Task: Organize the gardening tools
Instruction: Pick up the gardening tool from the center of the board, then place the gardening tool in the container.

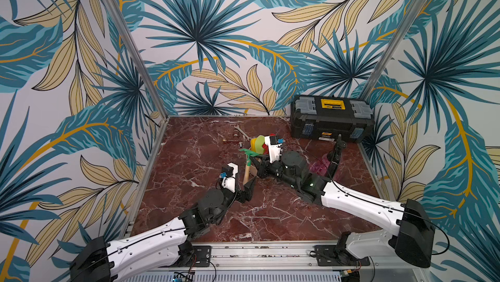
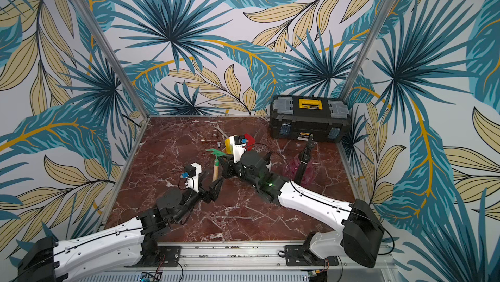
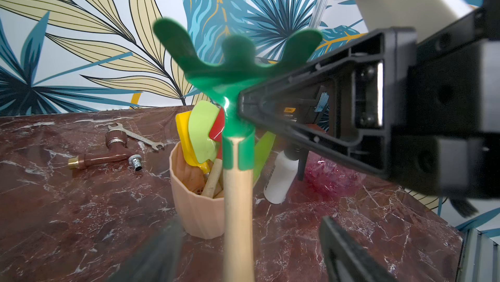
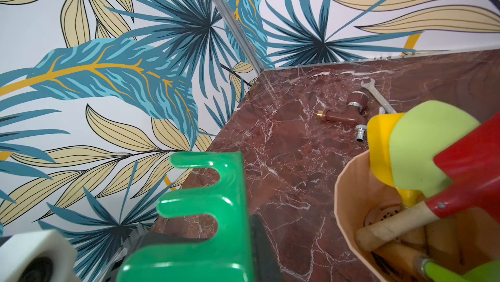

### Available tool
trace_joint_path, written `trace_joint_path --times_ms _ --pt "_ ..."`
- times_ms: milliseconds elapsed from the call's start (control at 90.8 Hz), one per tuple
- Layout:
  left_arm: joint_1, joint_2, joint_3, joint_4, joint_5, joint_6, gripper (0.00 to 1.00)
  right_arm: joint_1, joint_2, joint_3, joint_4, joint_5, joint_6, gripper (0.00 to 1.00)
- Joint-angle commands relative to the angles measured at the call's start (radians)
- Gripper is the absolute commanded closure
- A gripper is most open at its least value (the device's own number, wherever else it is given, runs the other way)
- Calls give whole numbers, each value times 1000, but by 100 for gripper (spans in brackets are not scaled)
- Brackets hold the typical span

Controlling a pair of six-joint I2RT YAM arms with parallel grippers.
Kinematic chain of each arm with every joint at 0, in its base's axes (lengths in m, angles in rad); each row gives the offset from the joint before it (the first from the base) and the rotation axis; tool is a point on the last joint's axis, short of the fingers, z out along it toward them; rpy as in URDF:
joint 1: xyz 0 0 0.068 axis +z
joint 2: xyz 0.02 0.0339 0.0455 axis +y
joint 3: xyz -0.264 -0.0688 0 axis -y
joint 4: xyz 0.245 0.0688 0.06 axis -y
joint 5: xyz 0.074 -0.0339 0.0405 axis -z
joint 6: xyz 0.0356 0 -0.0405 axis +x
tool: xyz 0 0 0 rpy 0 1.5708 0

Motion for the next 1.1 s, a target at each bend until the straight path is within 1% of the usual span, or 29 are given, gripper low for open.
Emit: trace_joint_path --times_ms 0,132,242,341,496,639,793,1090 --pt "-1 -22 5 23 -15 10 0 -3 -37 25 -1 101 -109 100" --pt "-1 -70 -18 8 -68 6 0 -3 -32 42 21 200 -237 100" --pt "-1 -114 -40 -20 -103 -2 0 -6 2 69 50 282 -364 100" --pt "-1 -143 -42 -66 -118 -16 0 -11 42 96 70 331 -433 100" --pt "-1 -176 -48 -111 -126 -32 0 -15 119 100 144 373 -501 100" --pt "-1 -190 -51 -123 -128 -33 0 -16 207 107 206 385 -535 100" --pt "-1 -190 -52 -125 -129 -32 0 -15 278 113 228 367 -534 100" --pt "-1 -198 -61 -126 -136 -31 0 -13 347 49 285 344 -503 100"
